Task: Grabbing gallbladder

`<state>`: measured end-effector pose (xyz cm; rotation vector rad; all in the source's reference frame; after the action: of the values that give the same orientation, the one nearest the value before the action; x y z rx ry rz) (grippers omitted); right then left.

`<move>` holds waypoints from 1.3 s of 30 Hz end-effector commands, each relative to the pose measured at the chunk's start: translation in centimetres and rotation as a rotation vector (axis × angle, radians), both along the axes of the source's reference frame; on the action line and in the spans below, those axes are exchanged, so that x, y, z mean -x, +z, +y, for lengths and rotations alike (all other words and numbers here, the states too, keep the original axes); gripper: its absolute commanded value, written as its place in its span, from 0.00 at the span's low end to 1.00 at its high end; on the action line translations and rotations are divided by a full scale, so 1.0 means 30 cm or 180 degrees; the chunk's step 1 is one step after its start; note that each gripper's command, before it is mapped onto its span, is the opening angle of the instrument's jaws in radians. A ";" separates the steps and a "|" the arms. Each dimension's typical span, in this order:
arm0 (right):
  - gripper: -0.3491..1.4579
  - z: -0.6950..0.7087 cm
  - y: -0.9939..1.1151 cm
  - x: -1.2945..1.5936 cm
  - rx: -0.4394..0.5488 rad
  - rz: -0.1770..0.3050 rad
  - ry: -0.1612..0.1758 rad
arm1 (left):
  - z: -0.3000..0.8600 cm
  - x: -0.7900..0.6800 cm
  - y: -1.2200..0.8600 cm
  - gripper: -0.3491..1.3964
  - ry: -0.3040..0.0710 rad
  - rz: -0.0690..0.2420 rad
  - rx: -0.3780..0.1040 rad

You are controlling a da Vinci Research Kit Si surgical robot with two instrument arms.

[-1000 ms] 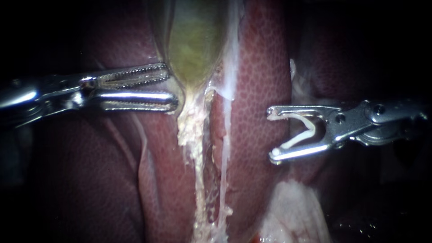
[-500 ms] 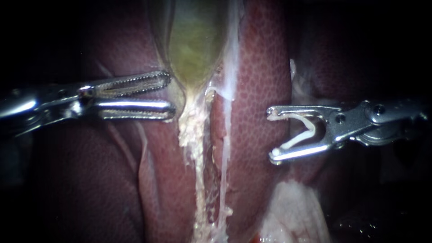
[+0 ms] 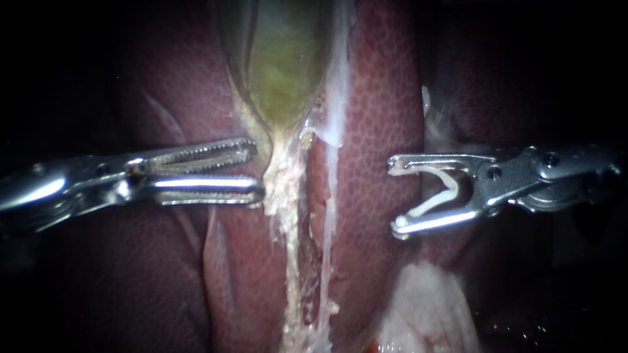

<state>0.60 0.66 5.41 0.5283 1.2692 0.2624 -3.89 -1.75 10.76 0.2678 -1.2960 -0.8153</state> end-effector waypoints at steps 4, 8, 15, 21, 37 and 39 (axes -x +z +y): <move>0.52 0.0000 0.0000 0.0000 0.0000 0.0000 0.0000 | -0.0025 0.0026 0.0017 0.34 0.0025 0.0013 -0.0023; 0.52 0.0000 0.0000 0.0000 0.0000 0.0000 0.0000 | -0.0028 0.0044 0.0025 0.34 0.0019 0.0020 -0.0039; 0.52 -0.0001 -0.0001 0.0000 0.0000 0.0000 -0.0001 | -0.0023 0.0053 0.0041 0.34 0.0024 0.0028 -0.0039; 0.52 -0.0001 -0.0002 0.0000 0.0000 0.0000 -0.0001 | -0.0020 0.0051 0.0060 0.33 -0.0001 0.0090 -0.0044; 0.52 -0.0001 -0.0002 0.0000 0.0000 0.0001 -0.0002 | -0.0015 0.0041 0.0088 0.08 -0.0066 0.0312 -0.0073; 0.52 -0.0001 -0.0003 0.0000 0.0000 0.0001 -0.0001 | -0.0016 0.0036 0.0089 0.00 -0.0052 0.0368 -0.0090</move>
<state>0.60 0.65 5.41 0.5287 1.2692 0.2618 -3.99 -1.81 11.04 0.2319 -1.1685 -0.8501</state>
